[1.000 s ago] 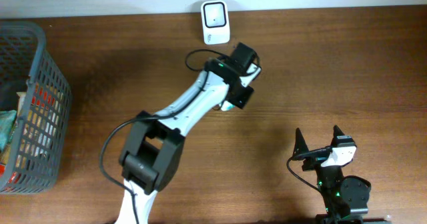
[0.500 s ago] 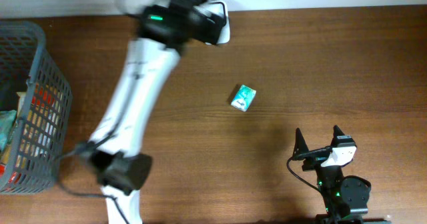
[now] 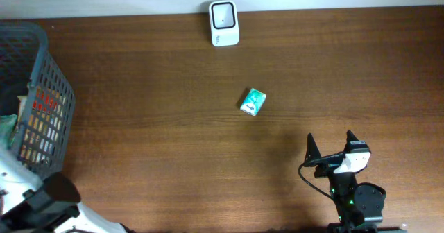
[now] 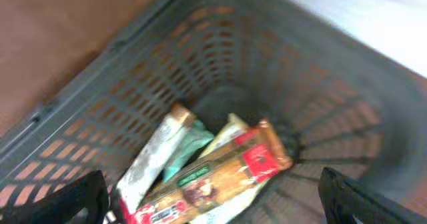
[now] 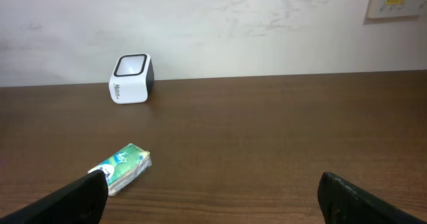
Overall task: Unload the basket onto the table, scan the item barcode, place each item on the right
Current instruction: 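Reach the left gripper into the basket and grasp the spaghetti package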
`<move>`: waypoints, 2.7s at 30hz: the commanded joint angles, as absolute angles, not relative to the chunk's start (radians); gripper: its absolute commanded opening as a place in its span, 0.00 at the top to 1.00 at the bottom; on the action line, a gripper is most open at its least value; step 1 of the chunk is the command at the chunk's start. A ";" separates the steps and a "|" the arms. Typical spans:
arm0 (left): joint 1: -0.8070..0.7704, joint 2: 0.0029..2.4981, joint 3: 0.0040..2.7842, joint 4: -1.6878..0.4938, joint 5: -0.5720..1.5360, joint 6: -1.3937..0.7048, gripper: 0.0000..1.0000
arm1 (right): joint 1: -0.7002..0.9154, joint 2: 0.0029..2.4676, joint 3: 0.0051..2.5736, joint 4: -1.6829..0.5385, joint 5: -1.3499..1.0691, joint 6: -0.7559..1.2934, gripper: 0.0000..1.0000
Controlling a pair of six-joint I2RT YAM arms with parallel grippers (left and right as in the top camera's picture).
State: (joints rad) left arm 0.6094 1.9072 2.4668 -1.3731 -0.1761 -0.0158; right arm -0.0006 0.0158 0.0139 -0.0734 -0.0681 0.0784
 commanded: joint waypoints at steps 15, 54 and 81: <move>0.748 1.903 1.531 -0.832 -0.054 0.399 0.01 | -0.007 0.011 0.006 -0.074 -0.059 0.078 0.01; 0.748 1.971 1.442 -0.661 0.068 0.617 0.56 | -0.007 0.011 0.006 -0.074 -0.059 0.078 0.01; 0.804 1.976 1.457 -0.628 0.217 0.475 0.87 | -0.007 0.011 0.006 -0.074 -0.059 0.078 0.01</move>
